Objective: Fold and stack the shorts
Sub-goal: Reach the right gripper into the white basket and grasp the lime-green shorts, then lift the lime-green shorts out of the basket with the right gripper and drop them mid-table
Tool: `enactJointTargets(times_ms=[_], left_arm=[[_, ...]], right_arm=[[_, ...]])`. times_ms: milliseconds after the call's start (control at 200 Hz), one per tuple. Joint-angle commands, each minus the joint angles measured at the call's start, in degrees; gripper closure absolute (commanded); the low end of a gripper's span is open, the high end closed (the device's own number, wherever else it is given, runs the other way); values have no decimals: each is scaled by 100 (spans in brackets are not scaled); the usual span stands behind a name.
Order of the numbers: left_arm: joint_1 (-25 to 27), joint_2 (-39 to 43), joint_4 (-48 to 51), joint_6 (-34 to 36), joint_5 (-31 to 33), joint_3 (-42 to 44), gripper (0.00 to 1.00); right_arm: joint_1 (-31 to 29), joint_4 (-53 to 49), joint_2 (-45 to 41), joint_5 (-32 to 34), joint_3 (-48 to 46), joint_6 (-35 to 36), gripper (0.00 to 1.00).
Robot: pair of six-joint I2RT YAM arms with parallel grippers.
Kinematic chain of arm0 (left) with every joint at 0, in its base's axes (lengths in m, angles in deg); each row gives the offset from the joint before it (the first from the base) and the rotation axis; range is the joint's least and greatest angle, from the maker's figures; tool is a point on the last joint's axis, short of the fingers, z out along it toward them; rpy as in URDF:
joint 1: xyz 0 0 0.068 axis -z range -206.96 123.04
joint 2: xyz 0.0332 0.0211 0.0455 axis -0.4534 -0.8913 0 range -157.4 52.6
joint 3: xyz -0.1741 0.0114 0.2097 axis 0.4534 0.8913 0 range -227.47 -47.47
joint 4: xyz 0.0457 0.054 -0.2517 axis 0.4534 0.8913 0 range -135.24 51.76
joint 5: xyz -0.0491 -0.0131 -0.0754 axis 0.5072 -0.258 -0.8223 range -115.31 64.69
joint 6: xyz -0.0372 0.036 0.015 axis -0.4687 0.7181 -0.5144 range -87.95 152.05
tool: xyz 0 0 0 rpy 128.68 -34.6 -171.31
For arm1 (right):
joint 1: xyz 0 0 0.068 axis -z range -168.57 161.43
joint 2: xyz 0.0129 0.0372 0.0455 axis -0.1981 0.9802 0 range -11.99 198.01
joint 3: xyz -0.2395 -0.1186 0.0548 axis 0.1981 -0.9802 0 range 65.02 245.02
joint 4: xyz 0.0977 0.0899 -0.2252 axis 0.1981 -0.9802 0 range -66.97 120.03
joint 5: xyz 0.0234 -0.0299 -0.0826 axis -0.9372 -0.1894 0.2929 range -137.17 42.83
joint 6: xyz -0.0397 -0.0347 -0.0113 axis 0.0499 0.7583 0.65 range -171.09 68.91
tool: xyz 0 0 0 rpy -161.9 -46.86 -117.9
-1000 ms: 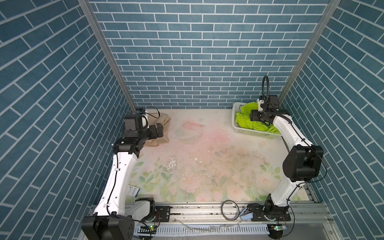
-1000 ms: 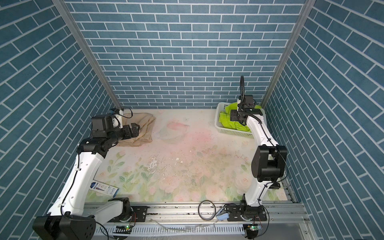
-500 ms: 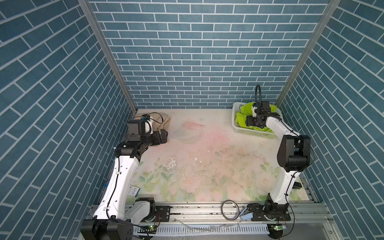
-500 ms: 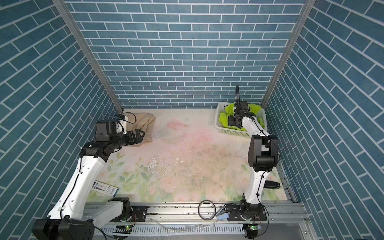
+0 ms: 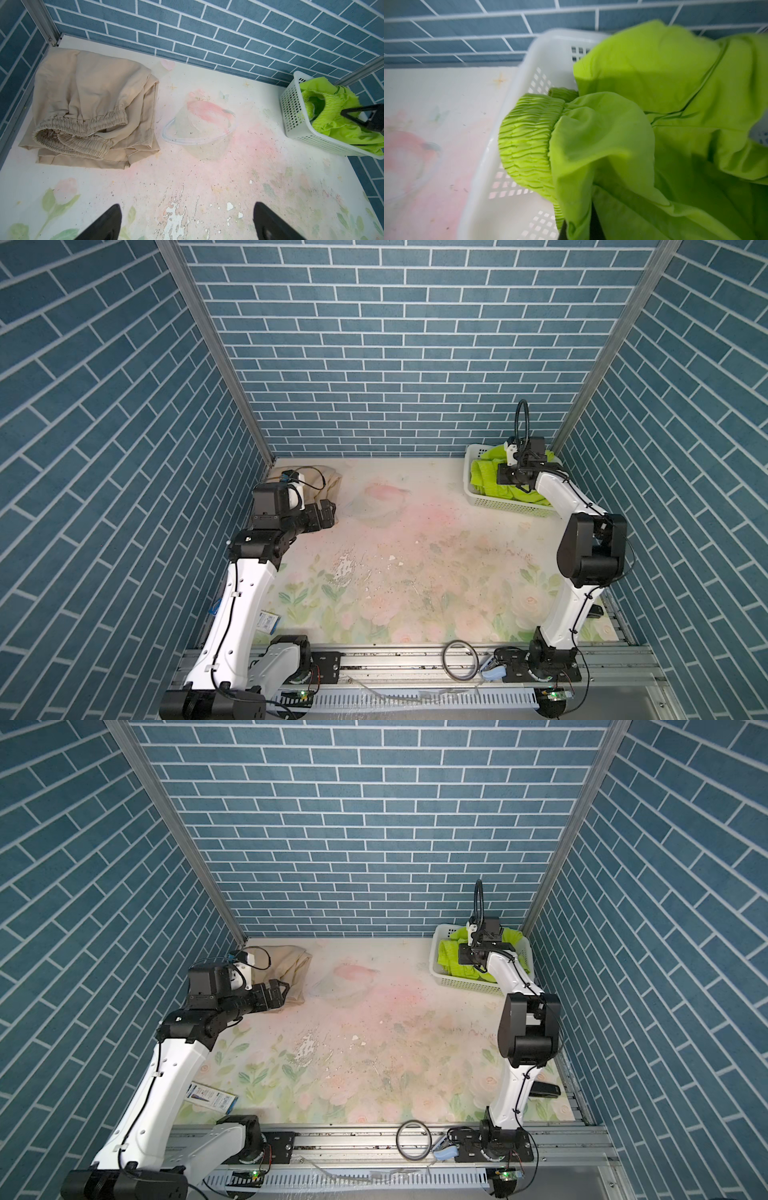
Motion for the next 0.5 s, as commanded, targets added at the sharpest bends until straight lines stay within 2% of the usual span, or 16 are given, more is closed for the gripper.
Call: enactJointTargets(times_ms=[0,160,355,495], left_arm=[[56,22,-106,-18,-74,91,0],[90,34,-10,155,75,24,0],[87,89,-90,111,94,101,0],[114,14,50,124,151,44,0]], right_arm=[[-10,346,-962,-309,24,-56,100],[-12,214,-1457,-744,480,-288,100],[-91,265,-1937,-1756,1178,-703,100],[-395,-64,-2055,-2561,2074,-854,100]])
